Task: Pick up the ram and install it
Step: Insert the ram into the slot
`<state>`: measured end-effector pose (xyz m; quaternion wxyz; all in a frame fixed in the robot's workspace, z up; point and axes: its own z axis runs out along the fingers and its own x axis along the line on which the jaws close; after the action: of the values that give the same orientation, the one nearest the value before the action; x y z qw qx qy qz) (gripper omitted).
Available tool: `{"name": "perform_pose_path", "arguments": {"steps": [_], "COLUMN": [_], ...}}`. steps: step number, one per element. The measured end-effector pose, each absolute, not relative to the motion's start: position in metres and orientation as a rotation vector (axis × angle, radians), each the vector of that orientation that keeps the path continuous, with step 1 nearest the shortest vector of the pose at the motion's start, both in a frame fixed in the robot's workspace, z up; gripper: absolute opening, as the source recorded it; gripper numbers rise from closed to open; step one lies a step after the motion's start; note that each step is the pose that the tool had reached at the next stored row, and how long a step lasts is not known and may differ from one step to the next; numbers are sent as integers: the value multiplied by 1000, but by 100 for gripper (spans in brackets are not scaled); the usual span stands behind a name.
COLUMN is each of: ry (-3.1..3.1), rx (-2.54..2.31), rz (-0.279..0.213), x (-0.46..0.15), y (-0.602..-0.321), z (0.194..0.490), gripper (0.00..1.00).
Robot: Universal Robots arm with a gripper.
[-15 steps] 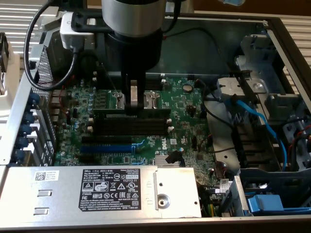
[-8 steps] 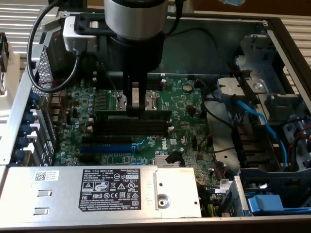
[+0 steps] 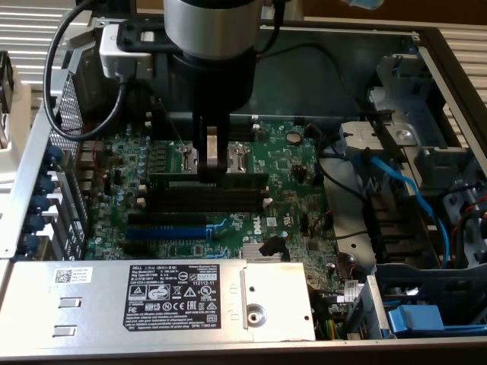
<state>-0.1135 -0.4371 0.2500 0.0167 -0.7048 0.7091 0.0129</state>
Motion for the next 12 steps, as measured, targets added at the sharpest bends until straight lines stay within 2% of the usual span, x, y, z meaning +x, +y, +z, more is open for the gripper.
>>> {"name": "perform_pose_path", "arguments": {"steps": [12], "ry": [2204], "rx": [-2191], "rz": [40], "x": [-115], "y": [-438], "z": [244], "gripper": [12]}}
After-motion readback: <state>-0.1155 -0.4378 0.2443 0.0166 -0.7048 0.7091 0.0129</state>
